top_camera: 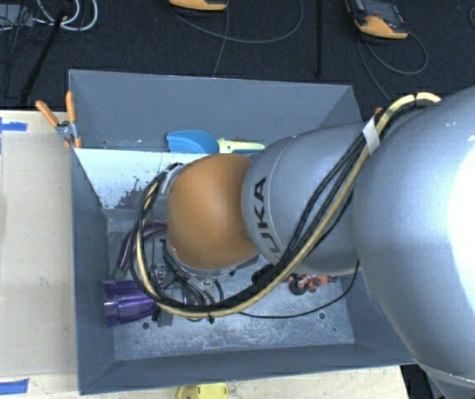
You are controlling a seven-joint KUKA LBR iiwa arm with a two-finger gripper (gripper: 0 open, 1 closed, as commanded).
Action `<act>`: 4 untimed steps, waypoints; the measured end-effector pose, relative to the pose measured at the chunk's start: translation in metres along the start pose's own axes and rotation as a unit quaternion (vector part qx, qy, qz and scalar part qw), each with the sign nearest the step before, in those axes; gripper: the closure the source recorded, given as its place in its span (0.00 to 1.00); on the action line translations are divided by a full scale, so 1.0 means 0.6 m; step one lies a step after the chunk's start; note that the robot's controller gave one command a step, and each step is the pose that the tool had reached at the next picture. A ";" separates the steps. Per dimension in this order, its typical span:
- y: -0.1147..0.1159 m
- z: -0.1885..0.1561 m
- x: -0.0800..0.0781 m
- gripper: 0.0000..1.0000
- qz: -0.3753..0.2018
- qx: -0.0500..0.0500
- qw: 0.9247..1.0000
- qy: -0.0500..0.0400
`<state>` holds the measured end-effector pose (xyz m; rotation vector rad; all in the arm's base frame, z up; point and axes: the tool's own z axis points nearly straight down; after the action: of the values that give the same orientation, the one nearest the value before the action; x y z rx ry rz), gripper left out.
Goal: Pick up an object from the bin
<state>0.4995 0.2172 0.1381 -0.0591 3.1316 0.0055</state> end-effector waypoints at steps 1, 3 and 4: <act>-0.038 -0.032 0.002 1.00 0.001 0.003 1.000 0.011; -0.039 -0.037 -0.010 1.00 0.002 0.004 1.000 0.011; -0.051 -0.007 -0.027 1.00 0.020 0.000 1.000 0.000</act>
Offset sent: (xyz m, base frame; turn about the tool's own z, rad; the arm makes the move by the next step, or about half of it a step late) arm 0.0182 0.0106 -0.0621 0.0153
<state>0.5171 0.1870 0.1422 0.0029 3.1313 0.0055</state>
